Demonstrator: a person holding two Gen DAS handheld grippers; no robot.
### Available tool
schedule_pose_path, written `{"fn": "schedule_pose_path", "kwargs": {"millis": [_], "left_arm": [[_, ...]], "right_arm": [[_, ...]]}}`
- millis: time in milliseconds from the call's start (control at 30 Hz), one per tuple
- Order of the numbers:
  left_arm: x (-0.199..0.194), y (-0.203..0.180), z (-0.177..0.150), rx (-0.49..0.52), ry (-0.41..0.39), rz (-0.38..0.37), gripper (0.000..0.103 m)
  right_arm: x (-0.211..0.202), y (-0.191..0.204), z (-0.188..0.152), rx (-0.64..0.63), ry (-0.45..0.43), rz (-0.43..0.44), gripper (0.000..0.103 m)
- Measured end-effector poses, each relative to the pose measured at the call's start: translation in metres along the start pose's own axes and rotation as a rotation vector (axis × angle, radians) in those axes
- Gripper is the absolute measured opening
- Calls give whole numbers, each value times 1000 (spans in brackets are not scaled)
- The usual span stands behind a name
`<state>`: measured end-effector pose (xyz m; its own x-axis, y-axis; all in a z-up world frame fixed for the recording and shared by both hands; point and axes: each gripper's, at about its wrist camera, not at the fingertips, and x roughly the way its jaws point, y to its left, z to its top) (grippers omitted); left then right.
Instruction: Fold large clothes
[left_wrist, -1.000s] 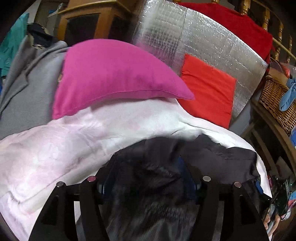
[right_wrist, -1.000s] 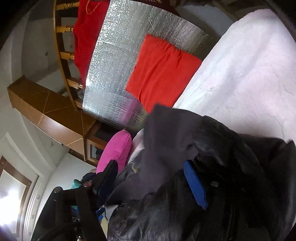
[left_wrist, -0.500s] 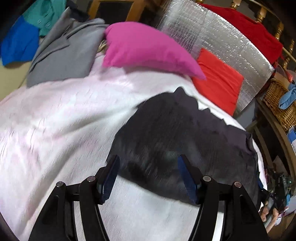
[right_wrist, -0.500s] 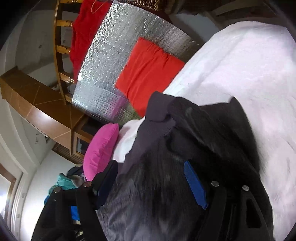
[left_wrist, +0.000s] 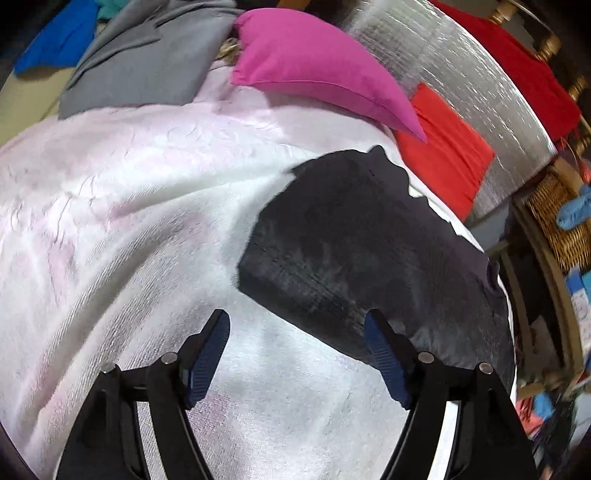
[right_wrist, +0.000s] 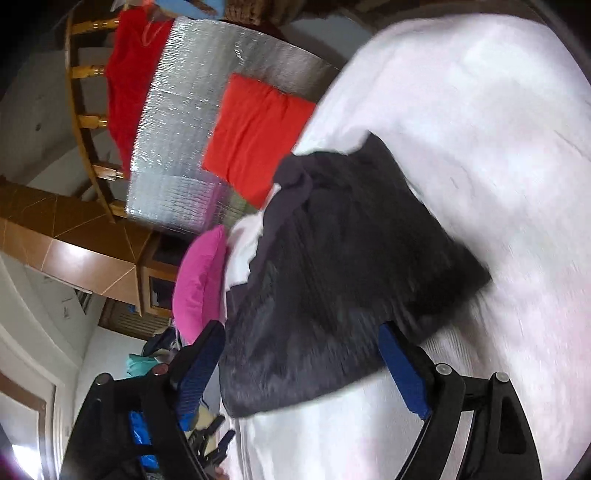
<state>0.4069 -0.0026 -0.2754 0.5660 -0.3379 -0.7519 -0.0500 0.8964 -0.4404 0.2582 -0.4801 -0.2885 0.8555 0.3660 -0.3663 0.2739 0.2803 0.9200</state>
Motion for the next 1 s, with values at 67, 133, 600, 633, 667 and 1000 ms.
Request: {"fn": "schedule_pose_path", "kwargs": {"millis": [67, 133, 600, 633, 667, 1000], "left_arm": [[3, 6, 0, -32, 12, 8, 76], [6, 13, 0, -64, 28, 10, 76], [21, 38, 9, -209, 32, -64, 76], [22, 36, 11, -211, 28, -80, 76], [23, 35, 12, -210, 22, -94, 76], [29, 18, 19, -179, -92, -129, 51]], "right_arm": [[1, -4, -10, 14, 27, -24, 87], [4, -7, -12, 16, 39, -48, 87], [34, -27, 7, 91, -13, -80, 88], [36, -28, 8, 95, -19, -78, 88], [38, -28, 9, 99, -26, -76, 88], [50, -25, 18, 98, -128, -32, 88]]}}
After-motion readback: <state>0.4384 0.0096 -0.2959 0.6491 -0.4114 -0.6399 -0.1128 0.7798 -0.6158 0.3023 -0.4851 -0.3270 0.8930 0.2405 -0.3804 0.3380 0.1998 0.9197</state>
